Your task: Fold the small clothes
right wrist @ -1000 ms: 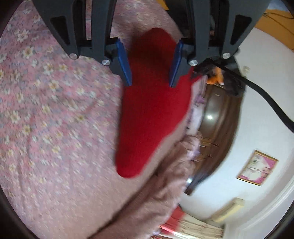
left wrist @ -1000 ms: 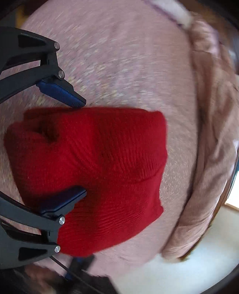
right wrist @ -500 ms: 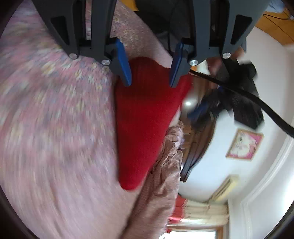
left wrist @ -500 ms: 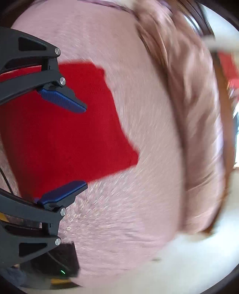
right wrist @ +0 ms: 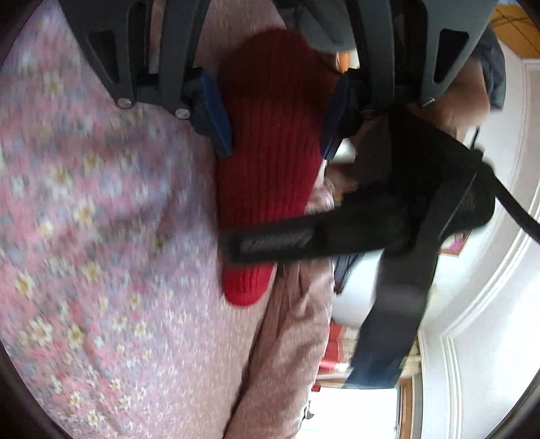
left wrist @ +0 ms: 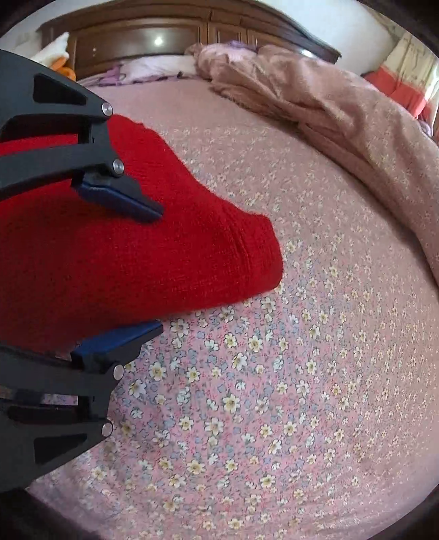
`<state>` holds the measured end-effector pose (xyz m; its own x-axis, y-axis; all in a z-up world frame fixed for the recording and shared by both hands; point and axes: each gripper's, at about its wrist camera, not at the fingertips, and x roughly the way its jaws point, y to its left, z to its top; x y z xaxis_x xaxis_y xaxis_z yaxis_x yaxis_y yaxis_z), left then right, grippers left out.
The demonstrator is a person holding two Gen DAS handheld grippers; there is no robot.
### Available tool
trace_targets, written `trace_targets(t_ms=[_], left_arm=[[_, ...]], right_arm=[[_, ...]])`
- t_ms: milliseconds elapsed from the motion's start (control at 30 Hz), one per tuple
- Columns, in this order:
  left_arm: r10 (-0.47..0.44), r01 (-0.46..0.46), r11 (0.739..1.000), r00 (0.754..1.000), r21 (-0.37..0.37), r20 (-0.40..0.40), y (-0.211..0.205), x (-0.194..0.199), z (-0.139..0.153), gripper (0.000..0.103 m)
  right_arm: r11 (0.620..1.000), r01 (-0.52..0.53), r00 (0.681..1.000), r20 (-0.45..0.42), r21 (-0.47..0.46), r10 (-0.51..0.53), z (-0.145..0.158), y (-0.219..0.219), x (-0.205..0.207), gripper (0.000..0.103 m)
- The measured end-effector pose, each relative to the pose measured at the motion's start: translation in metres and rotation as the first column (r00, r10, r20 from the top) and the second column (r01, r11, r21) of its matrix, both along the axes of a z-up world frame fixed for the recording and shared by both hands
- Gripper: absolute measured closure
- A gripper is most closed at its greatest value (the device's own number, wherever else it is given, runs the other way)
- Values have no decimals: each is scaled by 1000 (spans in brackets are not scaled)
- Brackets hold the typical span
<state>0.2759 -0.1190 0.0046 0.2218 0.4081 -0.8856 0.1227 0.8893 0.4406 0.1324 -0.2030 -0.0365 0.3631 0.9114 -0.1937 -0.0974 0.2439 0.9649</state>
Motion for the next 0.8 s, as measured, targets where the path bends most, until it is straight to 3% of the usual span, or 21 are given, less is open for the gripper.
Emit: trace_targets(t_ms=[133,200,300,400,533,600,800], left_arm=[[-59,59,998,998,3,-8,2,-2,-2,67],[-85,87,996,995,-31,49,1,-5,4,84],[-98,103,993,990,-52,97,0,-6,8,93],[-78,87,994,988,-65,133,-1,-8,14,102],[-45,57,996,986,-74,161,-3,-5,18,103],[-50,60,997,983,-53,177,4,1,16,103],[-56,67,996,982,-55,183,1,-3,25,99]], right_arm=[[999,33,999,-4,16,-33,-2,11,11,52],[999,37,999,-8,12,-37,1,15,16,59],[999,24,1000,19,-27,-24,10,21,19,75],[999,18,1000,-2,-37,-18,14,24,22,78],[998,15,1000,-7,-63,-16,17,21,24,86],[996,17,1000,-9,-89,-18,14,12,15,98],[996,-4,999,-42,-91,1,4,5,9,103]])
